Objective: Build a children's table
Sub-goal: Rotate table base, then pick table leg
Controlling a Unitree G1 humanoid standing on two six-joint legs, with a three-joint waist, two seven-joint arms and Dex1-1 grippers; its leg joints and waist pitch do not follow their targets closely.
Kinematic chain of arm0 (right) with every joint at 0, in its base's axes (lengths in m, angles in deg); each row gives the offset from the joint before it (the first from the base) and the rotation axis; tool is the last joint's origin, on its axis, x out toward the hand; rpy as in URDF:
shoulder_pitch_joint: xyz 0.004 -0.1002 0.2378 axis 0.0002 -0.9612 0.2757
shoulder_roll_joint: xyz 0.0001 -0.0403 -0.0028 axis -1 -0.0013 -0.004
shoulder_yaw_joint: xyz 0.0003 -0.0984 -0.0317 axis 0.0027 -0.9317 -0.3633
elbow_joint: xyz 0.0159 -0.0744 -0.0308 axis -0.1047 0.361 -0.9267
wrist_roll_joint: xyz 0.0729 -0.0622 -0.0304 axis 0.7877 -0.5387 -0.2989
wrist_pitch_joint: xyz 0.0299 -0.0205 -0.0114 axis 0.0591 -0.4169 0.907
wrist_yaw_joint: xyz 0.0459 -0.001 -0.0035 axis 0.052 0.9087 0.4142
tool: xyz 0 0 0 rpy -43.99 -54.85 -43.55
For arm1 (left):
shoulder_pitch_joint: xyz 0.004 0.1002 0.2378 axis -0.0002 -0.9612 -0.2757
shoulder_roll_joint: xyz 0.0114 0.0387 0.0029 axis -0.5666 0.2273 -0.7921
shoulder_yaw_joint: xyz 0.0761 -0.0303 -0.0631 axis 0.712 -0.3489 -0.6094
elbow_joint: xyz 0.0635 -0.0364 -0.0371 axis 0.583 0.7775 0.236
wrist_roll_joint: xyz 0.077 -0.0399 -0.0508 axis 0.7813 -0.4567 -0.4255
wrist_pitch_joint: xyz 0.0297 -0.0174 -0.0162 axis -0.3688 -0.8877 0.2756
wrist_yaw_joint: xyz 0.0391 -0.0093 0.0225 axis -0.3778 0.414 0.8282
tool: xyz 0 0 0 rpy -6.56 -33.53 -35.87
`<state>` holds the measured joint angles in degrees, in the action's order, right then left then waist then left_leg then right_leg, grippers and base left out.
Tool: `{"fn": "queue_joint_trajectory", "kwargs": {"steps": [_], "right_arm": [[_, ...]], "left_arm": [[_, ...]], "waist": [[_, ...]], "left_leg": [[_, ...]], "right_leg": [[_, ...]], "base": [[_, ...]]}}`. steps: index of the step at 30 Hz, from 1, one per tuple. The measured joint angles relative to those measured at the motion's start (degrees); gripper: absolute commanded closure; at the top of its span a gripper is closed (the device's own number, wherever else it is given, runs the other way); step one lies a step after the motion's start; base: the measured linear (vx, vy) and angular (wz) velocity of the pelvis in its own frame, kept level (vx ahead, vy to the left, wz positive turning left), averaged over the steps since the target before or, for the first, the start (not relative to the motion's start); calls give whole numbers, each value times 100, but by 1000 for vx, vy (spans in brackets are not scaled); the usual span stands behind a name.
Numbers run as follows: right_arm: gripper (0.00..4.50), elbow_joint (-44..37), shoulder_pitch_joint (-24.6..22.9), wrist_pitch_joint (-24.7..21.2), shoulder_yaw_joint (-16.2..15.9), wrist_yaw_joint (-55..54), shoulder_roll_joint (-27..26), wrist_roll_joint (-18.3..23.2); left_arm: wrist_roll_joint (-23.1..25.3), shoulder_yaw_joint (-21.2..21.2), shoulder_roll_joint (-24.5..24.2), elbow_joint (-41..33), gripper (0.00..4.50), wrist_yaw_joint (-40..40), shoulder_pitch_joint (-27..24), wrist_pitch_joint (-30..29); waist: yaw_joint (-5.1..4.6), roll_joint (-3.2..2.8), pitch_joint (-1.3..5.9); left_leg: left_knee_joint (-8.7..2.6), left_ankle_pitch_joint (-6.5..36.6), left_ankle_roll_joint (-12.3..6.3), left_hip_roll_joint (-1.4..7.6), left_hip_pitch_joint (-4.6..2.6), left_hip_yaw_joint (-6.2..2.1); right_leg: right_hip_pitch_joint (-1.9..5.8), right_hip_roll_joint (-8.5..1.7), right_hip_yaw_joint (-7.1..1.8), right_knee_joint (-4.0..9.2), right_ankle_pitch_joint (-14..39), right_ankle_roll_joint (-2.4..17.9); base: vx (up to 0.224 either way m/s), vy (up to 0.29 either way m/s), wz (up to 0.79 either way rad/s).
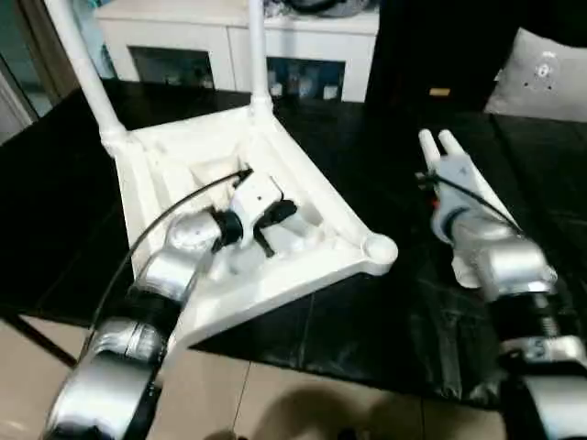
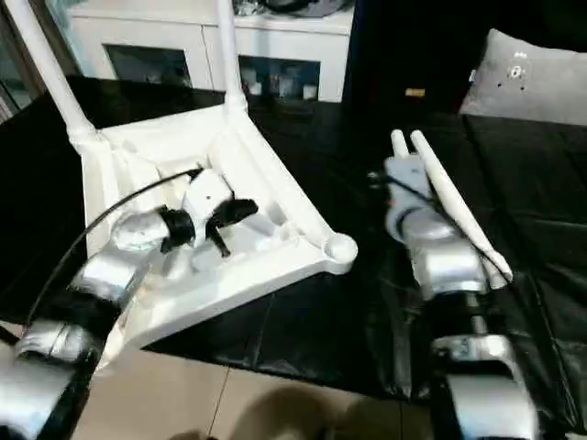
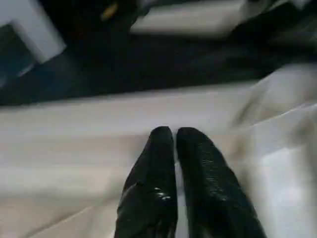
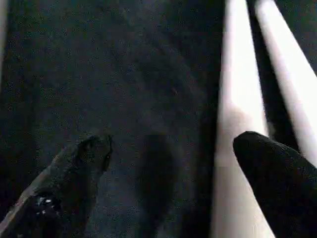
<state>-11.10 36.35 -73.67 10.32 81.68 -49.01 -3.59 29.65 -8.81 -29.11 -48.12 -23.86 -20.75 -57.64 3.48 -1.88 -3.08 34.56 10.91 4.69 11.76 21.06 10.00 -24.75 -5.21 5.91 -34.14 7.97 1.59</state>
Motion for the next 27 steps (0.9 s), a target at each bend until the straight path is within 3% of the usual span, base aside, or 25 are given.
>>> {"fn": "queue_joint_trajectory", "kwargs": {"steps": [6,13,27], "right_arm": [[0,-592,-138,91,-42,58,30,16],[0,-821,-293,-432,4,-33,53,27],[0,1353,611,-90,64,277,333,19]], "left_arm": [[-39,-141,422,-1328,333,889,-731,-666],[170,-214,523,-2253,298,1528,-1405,-1425],[-32,377,-185,-3506,298,471,-1680,-2413]], "waist": [[-47,-5,0],[-55,-2,-1],[-69,-2,0]], "left_leg": [[0,-4,6,3,1,2],[1,-4,6,2,4,1],[2,-4,5,2,5,3]], "right_leg": [[0,6,1,0,14,-34],[-10,7,0,6,15,-39],[-12,6,0,1,15,-38]], "base": [[0,0,0],[0,0,0],[0,0,0]]}}
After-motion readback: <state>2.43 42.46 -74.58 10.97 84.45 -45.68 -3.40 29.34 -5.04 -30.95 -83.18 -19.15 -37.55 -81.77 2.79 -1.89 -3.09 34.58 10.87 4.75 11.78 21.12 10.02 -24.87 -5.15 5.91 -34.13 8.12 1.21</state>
